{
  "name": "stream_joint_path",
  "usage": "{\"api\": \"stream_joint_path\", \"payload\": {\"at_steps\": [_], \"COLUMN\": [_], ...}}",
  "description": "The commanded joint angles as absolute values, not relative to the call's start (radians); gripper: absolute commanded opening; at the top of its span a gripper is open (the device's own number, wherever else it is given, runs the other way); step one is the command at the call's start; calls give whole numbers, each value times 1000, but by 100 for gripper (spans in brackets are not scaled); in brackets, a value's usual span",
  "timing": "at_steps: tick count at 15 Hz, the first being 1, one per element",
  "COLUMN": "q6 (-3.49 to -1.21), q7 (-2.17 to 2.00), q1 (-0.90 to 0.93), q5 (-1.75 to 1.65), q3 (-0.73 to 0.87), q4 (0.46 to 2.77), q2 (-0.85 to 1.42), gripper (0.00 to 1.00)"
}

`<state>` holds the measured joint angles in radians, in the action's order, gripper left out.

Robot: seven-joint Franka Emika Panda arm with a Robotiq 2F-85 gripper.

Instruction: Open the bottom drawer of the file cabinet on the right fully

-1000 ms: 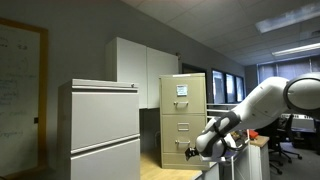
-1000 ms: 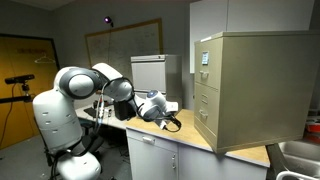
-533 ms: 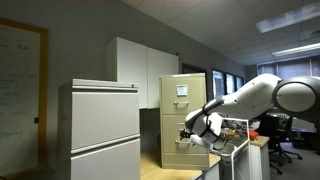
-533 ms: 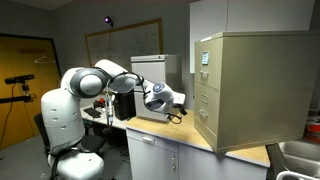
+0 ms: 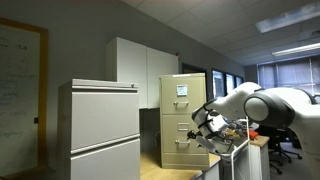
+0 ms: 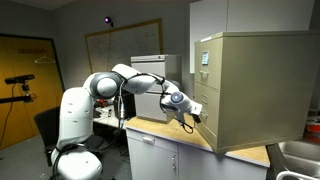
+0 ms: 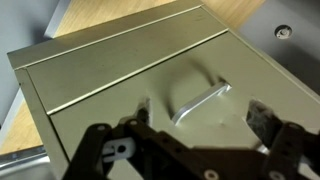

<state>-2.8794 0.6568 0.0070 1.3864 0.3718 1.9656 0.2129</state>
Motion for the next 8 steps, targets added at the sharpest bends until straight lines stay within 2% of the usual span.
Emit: {"api": "stream_joint_path", "payload": {"at_steps": [1,8], "q6": [-2809,-2778], "q7": [704,696], "q1": [-54,-97], "q5": [1525,1641], "q3": [363,360], "q4": [1822,1725], "q2": [384,496], "gripper": [100,100]}}
